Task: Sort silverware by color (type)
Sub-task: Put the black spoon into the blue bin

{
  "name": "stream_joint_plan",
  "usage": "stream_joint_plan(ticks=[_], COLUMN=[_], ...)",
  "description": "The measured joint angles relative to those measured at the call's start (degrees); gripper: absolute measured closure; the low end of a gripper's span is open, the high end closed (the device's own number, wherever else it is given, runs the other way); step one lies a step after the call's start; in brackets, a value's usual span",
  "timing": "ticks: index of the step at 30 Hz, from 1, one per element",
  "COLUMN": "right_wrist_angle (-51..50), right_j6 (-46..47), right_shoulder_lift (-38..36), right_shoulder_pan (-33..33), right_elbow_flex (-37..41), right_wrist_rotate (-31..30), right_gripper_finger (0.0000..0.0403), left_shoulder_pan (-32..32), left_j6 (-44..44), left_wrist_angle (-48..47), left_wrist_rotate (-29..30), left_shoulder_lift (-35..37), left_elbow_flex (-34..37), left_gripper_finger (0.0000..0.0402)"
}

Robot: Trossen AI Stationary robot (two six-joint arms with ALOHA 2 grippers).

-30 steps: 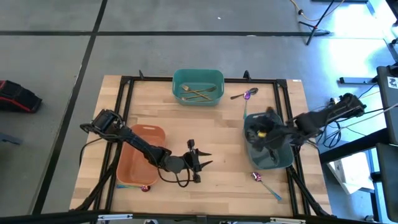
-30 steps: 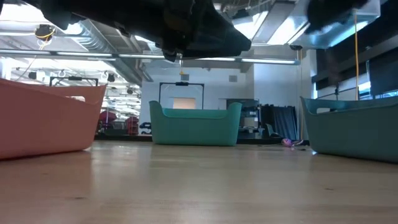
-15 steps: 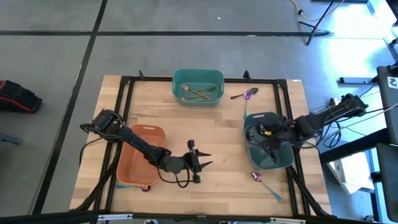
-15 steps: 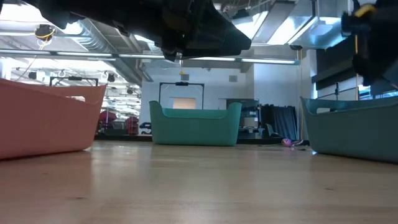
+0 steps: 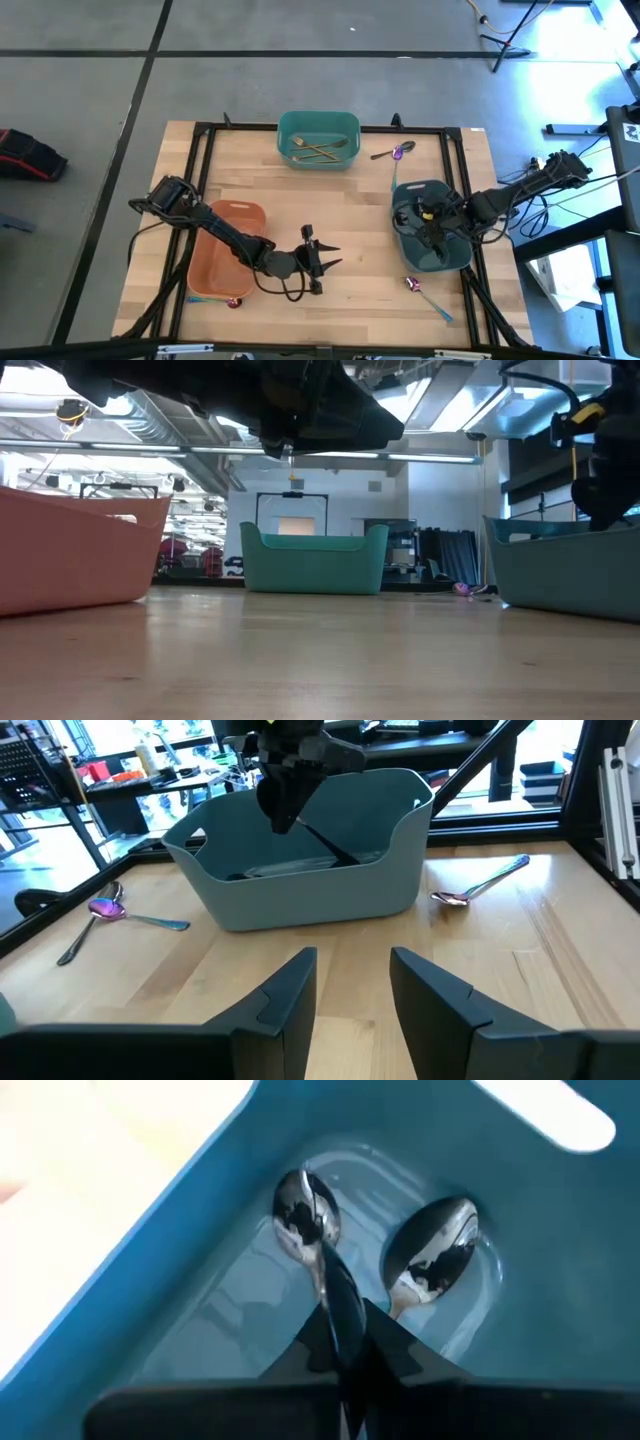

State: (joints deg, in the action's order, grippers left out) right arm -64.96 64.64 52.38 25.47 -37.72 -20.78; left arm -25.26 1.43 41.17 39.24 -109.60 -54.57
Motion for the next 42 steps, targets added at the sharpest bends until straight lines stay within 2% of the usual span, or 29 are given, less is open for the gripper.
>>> stream_joint_plan(ticks=[4, 9, 12, 16, 20, 25, 29, 33, 38, 42], right_wrist_angle=[0.4, -1.3, -5.0, -8.1, -7.4, -5.7, -4.0, 0.3, 11.1, 19.0], right_j6=[0.1, -0.4, -0.5, -4.0, -10.2, -17.9, -25.8, -38.4, -56.1, -66.8], right_shoulder_lift=[0.0, 0.0, -0.1, -0.1, 0.0, 0.3, 0.3, 1.3, 5.0, 11.4], right_shoulder_pan=[0.0, 0.0, 0.0, 0.0, 0.0, -1.2, -8.8, -21.1, -38.8, -52.2], right_elbow_flex=[0.2, -0.3, -2.9, -8.3, -13.7, -17.4, -17.8, -17.8, -17.8, -17.8], right_wrist_rotate=[-1.5, -1.5, -1.1, -1.8, -7.7, -17.0, -17.0, -12.6, -1.7, 8.6], right_gripper_finger=[0.0375, 0.0305, 0.0268, 0.0238, 0.0229, 0.0233, 0.0237, 0.0238, 0.0238, 0.0238], left_shoulder_pan=[0.0, 0.0, 0.0, 0.0, 0.4, 2.2, 5.3, 9.5, 15.7, 19.4], left_j6=[0.0, 0.0, 0.0, -0.1, -0.4, -0.1, 0.0, -0.3, -0.3, 0.0], left_wrist_angle=[0.0, 0.0, 0.0, -0.2, -3.2, -12.2, -20.4, -20.2, -8.0, 0.8], left_wrist_rotate=[0.0, 0.0, 0.0, 0.0, 0.0, -1.6, -7.2, -11.8, -16.4, -18.8], left_shoulder_lift=[0.0, 0.0, 0.0, 0.0, 1.4, 7.8, 13.3, 18.6, 25.1, 28.0], left_elbow_flex=[0.0, 0.0, 0.0, 0.0, 0.1, 0.1, 0.2, 4.9, 16.0, 23.5], left_gripper_finger=[0.0276, 0.0276, 0.0276, 0.0276, 0.0276, 0.0276, 0.0276, 0.0276, 0.0276, 0.0276])
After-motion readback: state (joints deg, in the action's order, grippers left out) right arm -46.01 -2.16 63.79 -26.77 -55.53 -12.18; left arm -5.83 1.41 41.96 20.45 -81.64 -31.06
